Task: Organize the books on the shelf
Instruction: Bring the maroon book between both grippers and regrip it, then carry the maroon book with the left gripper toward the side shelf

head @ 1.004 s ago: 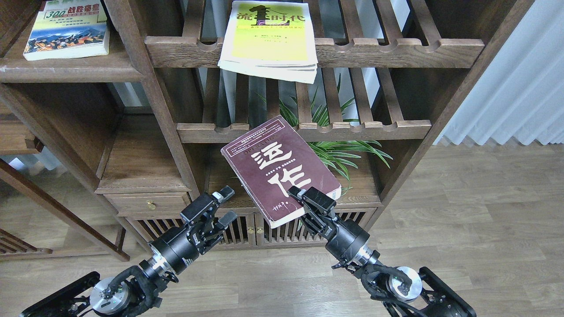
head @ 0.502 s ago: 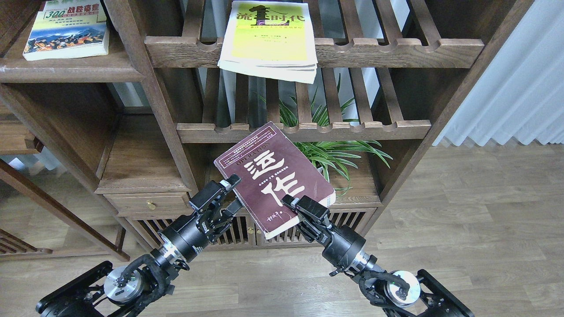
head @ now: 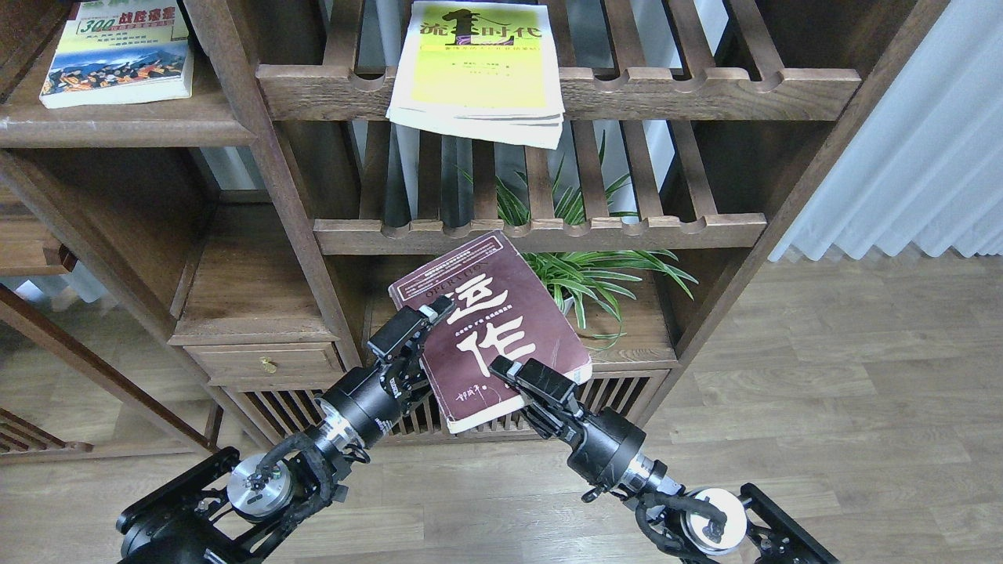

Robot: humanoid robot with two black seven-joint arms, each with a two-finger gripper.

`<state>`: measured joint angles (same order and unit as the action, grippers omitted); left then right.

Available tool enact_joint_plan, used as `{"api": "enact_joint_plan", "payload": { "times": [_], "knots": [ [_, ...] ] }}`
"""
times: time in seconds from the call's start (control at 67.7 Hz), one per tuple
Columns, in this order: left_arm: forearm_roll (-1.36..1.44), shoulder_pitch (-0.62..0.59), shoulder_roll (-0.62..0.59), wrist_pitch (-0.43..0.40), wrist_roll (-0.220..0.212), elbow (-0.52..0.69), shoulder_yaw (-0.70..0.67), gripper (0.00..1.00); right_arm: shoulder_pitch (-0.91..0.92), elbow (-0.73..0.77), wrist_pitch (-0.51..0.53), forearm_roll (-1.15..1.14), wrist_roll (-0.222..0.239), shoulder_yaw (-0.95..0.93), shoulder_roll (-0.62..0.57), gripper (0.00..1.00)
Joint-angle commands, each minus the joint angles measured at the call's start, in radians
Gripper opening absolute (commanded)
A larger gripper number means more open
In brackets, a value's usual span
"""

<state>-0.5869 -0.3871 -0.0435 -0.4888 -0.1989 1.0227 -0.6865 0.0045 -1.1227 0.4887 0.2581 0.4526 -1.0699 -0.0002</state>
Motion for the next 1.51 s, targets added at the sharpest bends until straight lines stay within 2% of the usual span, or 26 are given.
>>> {"api": "enact_joint_plan", "payload": {
  "times": [0.0, 0.074, 0.103, 0.148, 0.473, 0.502, 0.517, 0.591, 0.606, 0.65, 0.665, 0.694, 0.798, 0.886, 1.034, 1.137, 1.492],
  "knots": [
    [-0.004, -0.004, 0.016, 0.0, 0.007, -0.006, 0.001, 0.37, 0.0, 0.0, 0.0, 0.0, 0.0, 0.001, 0.0, 0.03],
    [-0.011, -0.003, 0.027, 0.0, 0.009, -0.007, 0.001, 0.22, 0.0, 0.0, 0.0, 0.0, 0.0, 0.001, 0.0, 0.03],
    [-0.013, -0.001, 0.031, 0.0, 0.01, -0.012, -0.001, 0.12, 0.0, 0.0, 0.0, 0.0, 0.0, 0.001, 0.0, 0.03],
    [-0.019, 0.001, 0.031, 0.0, 0.012, -0.019, -0.002, 0.06, 0.0, 0.0, 0.0, 0.0, 0.0, 0.001, 0.0, 0.03],
    [-0.031, 0.007, 0.025, 0.0, 0.009, -0.033, -0.01, 0.0, 0.0, 0.003, 0.0, 0.0, 0.0, 0.001, 0.0, 0.06],
    [-0.031, 0.008, 0.022, 0.0, 0.009, -0.039, -0.015, 0.0, 0.002, 0.009, 0.0, -0.002, -0.002, 0.001, 0.0, 0.11],
    [-0.031, 0.008, 0.019, 0.0, 0.009, -0.042, -0.019, 0.0, 0.006, 0.012, 0.0, -0.003, -0.003, -0.001, 0.0, 0.16],
    [-0.031, 0.011, 0.007, 0.0, 0.004, -0.043, -0.028, 0.0, 0.012, 0.03, 0.0, -0.01, -0.005, -0.001, 0.0, 0.32],
    [-0.031, 0.017, -0.007, 0.0, 0.0, -0.043, -0.03, 0.0, 0.015, 0.046, 0.0, -0.011, -0.005, -0.002, 0.0, 0.4],
    [-0.031, 0.02, -0.021, 0.0, -0.002, -0.043, -0.03, 0.0, 0.017, 0.058, 0.0, -0.011, -0.006, -0.001, 0.0, 0.48],
    [-0.031, 0.024, -0.033, 0.0, -0.007, -0.043, -0.03, 0.0, 0.02, 0.07, 0.0, -0.011, -0.008, -0.002, 0.0, 0.55],
    [-0.03, 0.03, -0.05, 0.0, -0.008, -0.043, -0.03, 0.0, 0.025, 0.083, 0.0, -0.011, -0.009, -0.005, 0.0, 0.63],
    [-0.031, 0.06, -0.105, 0.0, -0.01, -0.038, -0.03, 0.0, 0.028, 0.099, 0.0, -0.011, -0.011, -0.016, 0.0, 0.76],
    [-0.03, 0.08, -0.162, 0.0, -0.008, -0.024, -0.03, 0.0, 0.029, 0.116, 0.0, -0.01, -0.011, -0.016, 0.0, 0.83],
    [-0.022, 0.088, -0.245, 0.0, -0.011, -0.012, -0.03, 0.0, 0.045, 0.167, 0.0, -0.008, -0.012, -0.019, 0.0, 0.87],
    [-0.001, 0.09, -0.348, 0.0, -0.037, -0.004, -0.027, 0.0, 0.074, 0.227, 0.0, -0.005, -0.012, -0.019, 0.0, 0.87],
    [0.007, 0.102, -0.694, 0.0, -0.04, 0.163, -0.025, 0.01, 0.137, 0.297, 0.0, -0.005, -0.028, -0.018, 0.0, 0.87]
  ]
}}
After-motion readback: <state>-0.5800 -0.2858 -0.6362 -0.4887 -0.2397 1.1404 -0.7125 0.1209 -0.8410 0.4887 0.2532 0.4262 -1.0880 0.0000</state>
